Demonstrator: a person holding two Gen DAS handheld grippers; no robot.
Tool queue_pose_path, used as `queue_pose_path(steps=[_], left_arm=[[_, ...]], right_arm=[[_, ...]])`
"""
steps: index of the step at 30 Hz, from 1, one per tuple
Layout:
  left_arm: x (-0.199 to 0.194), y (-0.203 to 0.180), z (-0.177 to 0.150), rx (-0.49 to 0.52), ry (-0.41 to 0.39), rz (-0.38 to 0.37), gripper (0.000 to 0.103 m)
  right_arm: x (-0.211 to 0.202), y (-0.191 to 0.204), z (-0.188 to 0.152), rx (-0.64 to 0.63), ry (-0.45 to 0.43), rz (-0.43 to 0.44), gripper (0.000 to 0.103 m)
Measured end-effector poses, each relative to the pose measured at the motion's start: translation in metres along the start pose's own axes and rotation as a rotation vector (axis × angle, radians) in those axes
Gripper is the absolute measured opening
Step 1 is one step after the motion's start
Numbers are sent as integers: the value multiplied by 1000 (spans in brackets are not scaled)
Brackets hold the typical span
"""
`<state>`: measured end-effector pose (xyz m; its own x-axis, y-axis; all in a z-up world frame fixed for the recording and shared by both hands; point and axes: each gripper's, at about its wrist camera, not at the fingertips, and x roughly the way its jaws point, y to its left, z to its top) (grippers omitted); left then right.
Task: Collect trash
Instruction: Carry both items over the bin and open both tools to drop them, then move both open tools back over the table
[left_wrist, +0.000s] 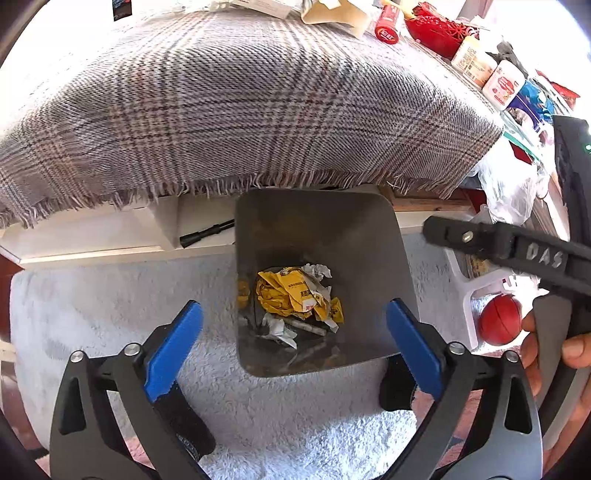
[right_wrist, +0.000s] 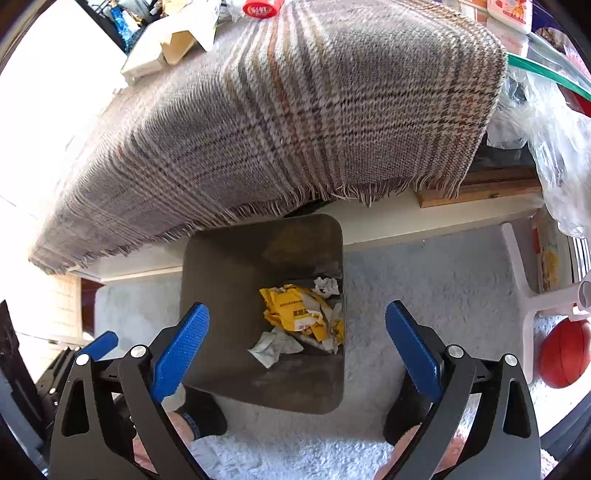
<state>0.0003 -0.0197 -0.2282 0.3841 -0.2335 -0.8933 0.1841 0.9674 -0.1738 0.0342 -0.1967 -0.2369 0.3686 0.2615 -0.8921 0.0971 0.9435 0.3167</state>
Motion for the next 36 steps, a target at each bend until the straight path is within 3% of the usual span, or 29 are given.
queue_pose_path(steps=[7, 12, 17, 23, 32, 36], left_arm=[[-40, 8, 20, 15, -40, 12, 95], [-77, 12, 60, 62, -129, 65, 95], [-91, 30, 112, 0, -177, 62, 95], [-89, 46, 167, -43, -213, 80, 95], [-57, 47, 237, -1, -223, 94, 95], [-41, 47, 257, 13, -214, 109, 95]], right_arm=[[-55, 2, 27, 0, -106, 7, 97], [-87, 12, 64, -19, -169, 2, 98], [-101, 21, 109, -22, -221, -26, 98], [-88, 25, 166, 8, -225, -36, 98], [-54, 24, 216, 36, -215, -28, 96], [-38, 28, 234, 37, -198, -8, 82]])
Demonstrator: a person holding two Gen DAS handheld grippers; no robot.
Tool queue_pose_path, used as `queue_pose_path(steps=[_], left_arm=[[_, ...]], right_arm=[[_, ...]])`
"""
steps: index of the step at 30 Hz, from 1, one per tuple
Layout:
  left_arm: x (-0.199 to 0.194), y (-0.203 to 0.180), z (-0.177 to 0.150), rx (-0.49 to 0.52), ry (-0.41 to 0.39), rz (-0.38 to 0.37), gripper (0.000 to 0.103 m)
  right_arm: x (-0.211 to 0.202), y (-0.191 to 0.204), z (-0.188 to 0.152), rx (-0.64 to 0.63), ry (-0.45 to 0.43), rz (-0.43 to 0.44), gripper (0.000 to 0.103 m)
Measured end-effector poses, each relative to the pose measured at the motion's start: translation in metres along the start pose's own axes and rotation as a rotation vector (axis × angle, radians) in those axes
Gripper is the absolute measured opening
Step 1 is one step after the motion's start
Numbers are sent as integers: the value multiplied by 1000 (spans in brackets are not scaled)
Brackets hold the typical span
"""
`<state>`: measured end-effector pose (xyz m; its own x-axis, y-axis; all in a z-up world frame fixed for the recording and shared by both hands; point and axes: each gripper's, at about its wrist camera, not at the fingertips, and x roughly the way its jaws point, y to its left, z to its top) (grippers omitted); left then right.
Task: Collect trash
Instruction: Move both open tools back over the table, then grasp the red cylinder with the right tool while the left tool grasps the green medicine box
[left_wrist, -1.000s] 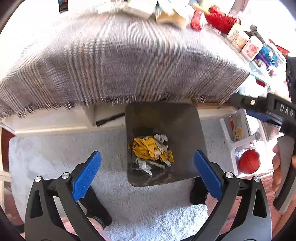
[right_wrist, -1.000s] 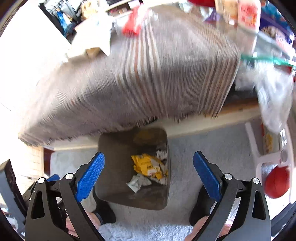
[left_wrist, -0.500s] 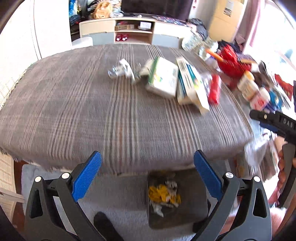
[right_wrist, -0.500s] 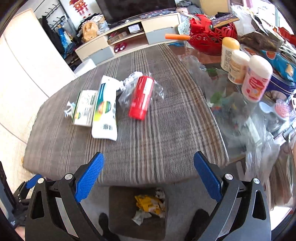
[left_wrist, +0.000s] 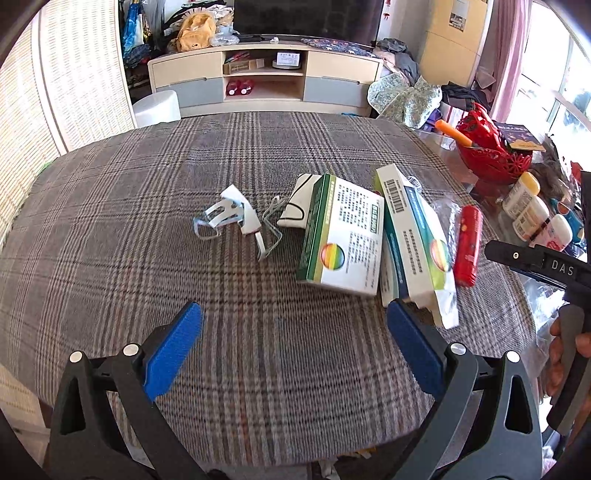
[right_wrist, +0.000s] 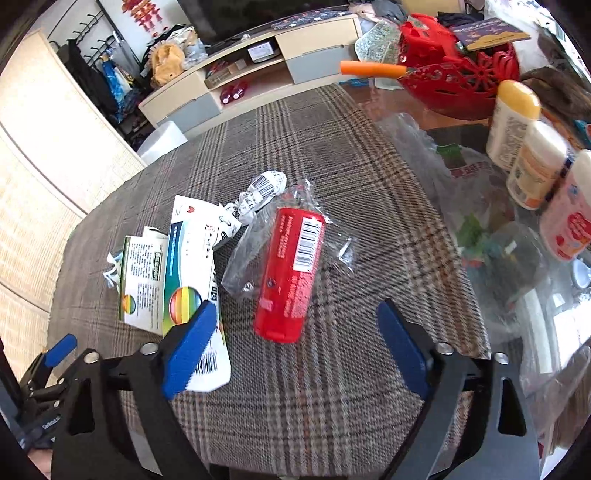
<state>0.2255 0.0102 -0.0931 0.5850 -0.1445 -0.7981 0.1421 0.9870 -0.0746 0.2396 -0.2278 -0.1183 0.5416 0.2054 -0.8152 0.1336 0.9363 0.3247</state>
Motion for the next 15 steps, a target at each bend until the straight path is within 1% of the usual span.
queue_pose_path(steps=[1, 3, 4, 5, 6, 9, 13, 15], left_arm=[[5, -1, 4, 6, 4, 3, 95], [12, -3, 9, 17, 9, 4, 95], [15, -4, 11, 23, 10, 2, 95], [18, -5, 13, 28, 9, -1, 95], [21, -6, 15, 30, 9, -2, 95], [29, -8, 19, 35, 13, -9, 95], [40, -10, 26, 42, 18, -10, 95], [47, -10, 28, 42, 26, -14, 95]], right_arm=[[5, 0, 3, 4, 10, 10, 80], [12, 1, 6, 2, 21, 17, 64], [15, 1, 6, -1, 26, 18, 61], [19, 2, 6, -7, 34, 18, 56], [21, 3, 7, -12, 40, 14, 54], [28, 2, 8, -13, 48, 0, 54], [36, 4, 9, -22, 52, 5, 52], [40, 6, 9, -36, 58, 14, 47]])
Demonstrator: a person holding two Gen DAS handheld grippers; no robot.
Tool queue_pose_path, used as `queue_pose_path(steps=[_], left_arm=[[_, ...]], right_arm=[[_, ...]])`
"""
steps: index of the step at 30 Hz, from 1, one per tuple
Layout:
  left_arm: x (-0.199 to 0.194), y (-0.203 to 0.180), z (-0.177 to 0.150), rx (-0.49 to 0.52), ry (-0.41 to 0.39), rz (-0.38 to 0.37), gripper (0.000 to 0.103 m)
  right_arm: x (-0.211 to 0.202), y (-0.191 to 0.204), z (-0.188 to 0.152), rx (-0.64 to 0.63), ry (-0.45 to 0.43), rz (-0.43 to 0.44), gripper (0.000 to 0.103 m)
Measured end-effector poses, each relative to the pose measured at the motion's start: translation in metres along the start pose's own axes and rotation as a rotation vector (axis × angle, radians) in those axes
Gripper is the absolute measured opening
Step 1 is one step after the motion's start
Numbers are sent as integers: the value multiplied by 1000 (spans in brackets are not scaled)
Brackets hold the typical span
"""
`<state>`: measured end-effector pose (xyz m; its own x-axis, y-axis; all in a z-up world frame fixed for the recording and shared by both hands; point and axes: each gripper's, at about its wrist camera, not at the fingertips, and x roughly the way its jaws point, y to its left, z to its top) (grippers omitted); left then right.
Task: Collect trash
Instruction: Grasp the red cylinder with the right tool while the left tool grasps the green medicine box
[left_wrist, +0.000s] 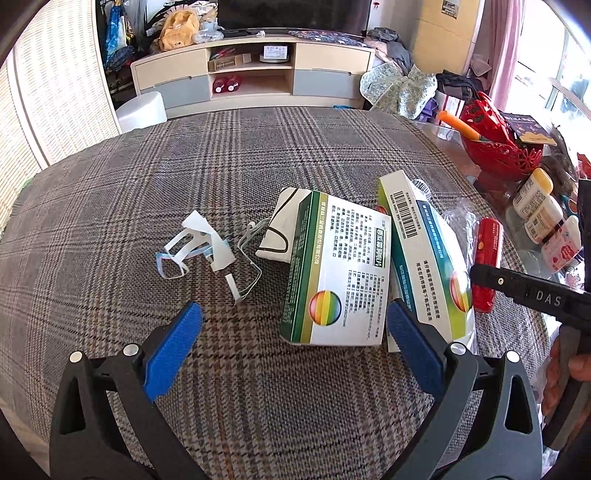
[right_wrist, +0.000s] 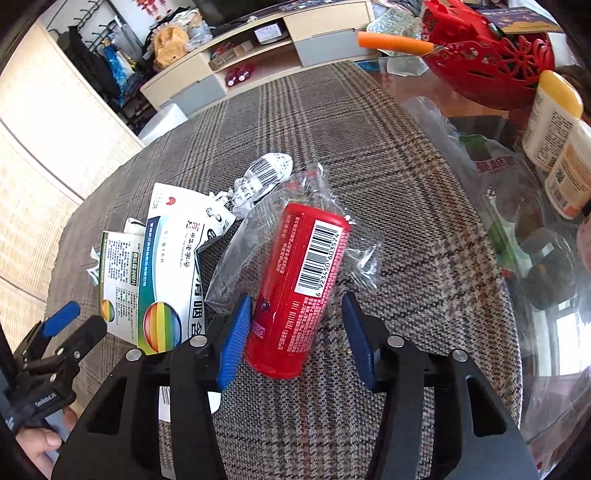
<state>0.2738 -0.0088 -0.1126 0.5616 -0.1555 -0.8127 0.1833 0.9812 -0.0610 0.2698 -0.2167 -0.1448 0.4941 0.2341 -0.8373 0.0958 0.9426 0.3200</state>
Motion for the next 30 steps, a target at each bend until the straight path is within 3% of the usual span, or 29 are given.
queue_pose_path(steps=[13, 19, 21, 25, 27, 30], left_arm=[[27, 0, 3, 2, 26, -40, 91], [29, -11, 3, 18, 45, -100, 72], [30, -17, 2, 32, 55, -117, 59], [24, -25, 1, 50, 33, -100, 47], [16, -27, 2, 48, 24, -110, 34], [4, -33, -1, 69, 19, -103, 24]], right_arm=[[6, 1, 3, -50, -14, 11, 40], [0, 1, -1, -68, -9, 3, 39], [-3, 0, -2, -69, -10, 2, 38], [-11, -1, -3, -76, -17, -1, 37], [-17, -2, -5, -77, -28, -4, 37], [-27, -2, -10, -79, -34, -6, 36]])
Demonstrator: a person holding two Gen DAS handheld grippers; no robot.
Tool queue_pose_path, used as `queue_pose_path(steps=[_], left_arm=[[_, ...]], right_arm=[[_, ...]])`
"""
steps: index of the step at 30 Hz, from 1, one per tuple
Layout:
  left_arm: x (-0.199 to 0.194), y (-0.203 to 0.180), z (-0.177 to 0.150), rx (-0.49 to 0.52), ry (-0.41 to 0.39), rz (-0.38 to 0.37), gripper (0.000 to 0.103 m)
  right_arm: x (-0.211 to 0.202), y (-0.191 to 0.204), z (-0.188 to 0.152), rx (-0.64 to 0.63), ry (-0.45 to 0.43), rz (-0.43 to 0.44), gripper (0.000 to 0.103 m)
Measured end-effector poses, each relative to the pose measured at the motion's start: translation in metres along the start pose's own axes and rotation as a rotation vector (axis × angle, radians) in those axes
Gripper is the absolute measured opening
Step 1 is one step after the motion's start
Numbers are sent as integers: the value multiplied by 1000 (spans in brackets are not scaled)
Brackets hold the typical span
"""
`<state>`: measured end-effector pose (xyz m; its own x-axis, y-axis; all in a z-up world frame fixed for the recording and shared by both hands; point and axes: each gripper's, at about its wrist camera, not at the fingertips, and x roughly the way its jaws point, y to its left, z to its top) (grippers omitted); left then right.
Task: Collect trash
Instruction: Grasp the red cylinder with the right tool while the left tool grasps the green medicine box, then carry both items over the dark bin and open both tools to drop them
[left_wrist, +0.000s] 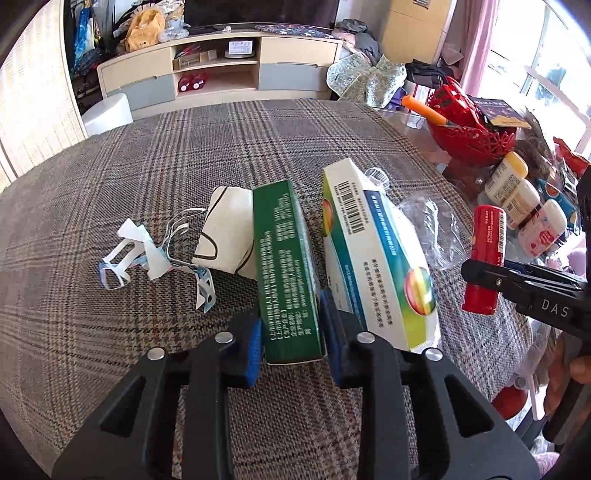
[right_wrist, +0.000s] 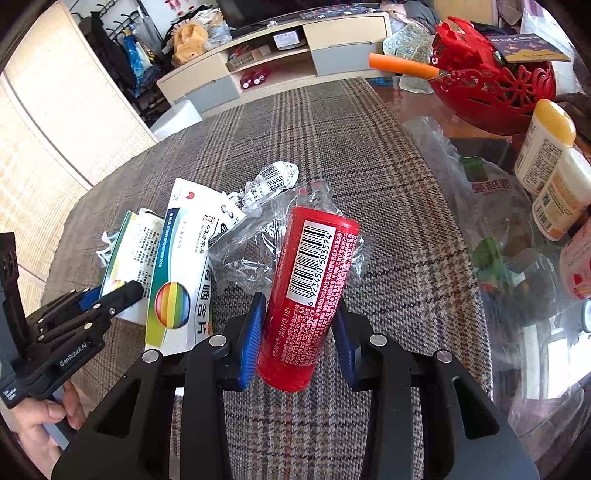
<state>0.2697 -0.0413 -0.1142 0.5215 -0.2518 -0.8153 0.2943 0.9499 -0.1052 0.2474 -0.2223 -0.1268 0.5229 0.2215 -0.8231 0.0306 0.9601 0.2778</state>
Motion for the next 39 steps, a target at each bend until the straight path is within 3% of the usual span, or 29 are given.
queue_pose_path(steps=[11, 24, 32, 39], left_arm=[[-62, -19, -45, 34, -28, 46, 24], [-127, -40, -153, 15, -64, 13, 25], [-116, -39, -227, -115, -3, -68, 25], [-81, -48, -267, -142, 70, -70, 25]], right_arm=[[-44, 9, -43, 0, -12, 28, 36], [-80, 29, -146, -31, 1, 9, 36], [-68, 30, -206, -33, 52, 23, 36], [-43, 27, -236, -15, 91, 51, 36]])
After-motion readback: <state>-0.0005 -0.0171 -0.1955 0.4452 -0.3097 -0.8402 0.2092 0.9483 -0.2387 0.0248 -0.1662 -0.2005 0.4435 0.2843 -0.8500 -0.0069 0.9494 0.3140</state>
